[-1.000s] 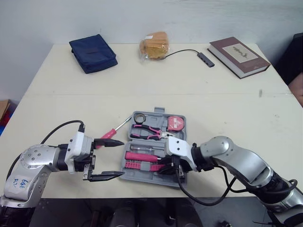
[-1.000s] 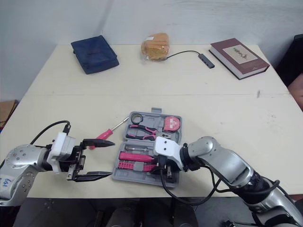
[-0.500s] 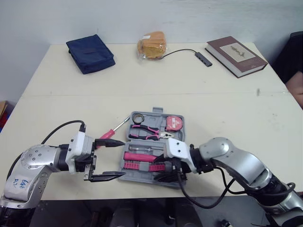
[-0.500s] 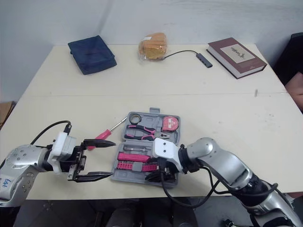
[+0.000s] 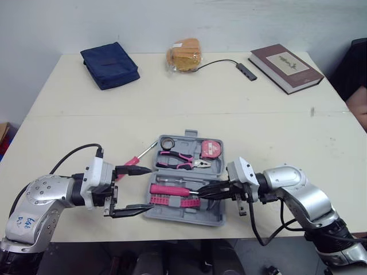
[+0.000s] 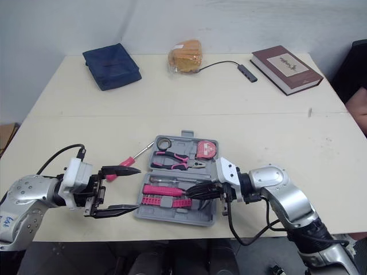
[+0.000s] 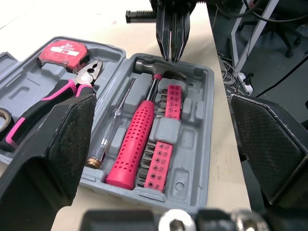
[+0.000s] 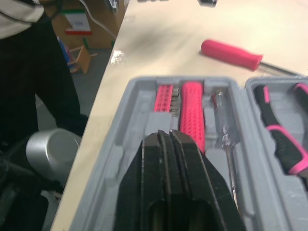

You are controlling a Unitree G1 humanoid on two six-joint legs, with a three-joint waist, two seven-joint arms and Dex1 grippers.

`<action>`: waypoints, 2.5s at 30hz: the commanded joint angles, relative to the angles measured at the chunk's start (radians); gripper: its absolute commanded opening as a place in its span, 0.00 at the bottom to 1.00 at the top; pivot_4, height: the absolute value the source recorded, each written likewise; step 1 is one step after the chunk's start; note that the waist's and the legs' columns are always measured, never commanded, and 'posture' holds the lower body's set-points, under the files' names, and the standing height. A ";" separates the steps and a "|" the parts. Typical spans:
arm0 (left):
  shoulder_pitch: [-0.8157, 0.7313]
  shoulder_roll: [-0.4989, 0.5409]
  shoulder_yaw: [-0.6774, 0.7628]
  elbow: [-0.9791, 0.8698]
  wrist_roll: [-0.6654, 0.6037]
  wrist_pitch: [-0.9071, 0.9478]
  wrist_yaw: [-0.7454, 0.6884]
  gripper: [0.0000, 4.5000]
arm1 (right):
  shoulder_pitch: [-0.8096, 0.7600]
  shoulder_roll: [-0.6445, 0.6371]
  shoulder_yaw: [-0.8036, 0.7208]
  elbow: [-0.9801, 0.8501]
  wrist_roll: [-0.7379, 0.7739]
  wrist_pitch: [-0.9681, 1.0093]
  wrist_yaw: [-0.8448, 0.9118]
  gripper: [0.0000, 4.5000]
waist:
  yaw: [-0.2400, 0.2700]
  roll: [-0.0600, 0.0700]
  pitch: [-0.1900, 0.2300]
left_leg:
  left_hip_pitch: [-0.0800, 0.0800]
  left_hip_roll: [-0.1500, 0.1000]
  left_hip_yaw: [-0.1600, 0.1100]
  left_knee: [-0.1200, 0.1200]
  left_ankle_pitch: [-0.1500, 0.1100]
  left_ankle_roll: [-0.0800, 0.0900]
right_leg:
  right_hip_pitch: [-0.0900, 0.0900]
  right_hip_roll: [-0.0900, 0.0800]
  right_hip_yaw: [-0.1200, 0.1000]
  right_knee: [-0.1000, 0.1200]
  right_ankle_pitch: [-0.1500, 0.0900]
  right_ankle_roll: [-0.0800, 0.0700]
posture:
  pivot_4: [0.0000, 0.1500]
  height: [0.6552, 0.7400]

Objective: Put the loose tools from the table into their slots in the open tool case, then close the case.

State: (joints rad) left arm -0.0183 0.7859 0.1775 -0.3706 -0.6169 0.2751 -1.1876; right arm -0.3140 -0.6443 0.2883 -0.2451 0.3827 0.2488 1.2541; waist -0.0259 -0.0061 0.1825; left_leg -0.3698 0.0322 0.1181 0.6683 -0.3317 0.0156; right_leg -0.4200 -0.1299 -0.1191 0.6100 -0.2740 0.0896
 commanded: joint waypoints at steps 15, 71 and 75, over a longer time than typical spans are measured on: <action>0.039 -0.025 -0.009 0.038 0.043 -0.105 -0.033 1.00 | 0.002 -0.003 0.060 0.082 -0.174 -0.122 -0.016 0.01 | 0.001 0.000 0.000 | 0.000 0.000 0.000 0.001 0.000 0.000 | 0.000 -0.001 0.000 0.000 0.000 0.000 | 1.00 1.00; 0.241 -0.028 0.524 0.483 0.132 -0.194 0.355 1.00 | 0.236 -0.299 -0.723 0.768 -0.010 -0.710 -0.116 0.98 | -0.002 -0.002 -0.002 | 0.014 0.005 0.003 -0.003 -0.009 -0.005 | 0.009 -0.003 0.011 -0.001 -0.001 -0.002 | 1.00 1.00; 0.161 0.001 0.434 0.393 0.101 -0.074 0.335 1.00 | 0.247 -0.216 -0.691 0.512 0.099 -0.532 -0.144 0.98 | -0.001 -0.002 -0.001 | 0.014 0.005 0.003 -0.003 -0.006 -0.010 | 0.008 -0.003 0.011 0.001 -0.002 -0.003 | 1.00 1.00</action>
State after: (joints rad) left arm 0.1553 0.7670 0.6231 0.0738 -0.4876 0.1677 -0.8450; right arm -0.0682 -0.8612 -0.3913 0.3599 0.4214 -0.3385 1.1264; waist -0.0269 -0.0079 0.1811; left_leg -0.3561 0.0374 0.1207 0.6651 -0.3373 0.0054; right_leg -0.4116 -0.1328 -0.1076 0.6110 -0.2756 0.0866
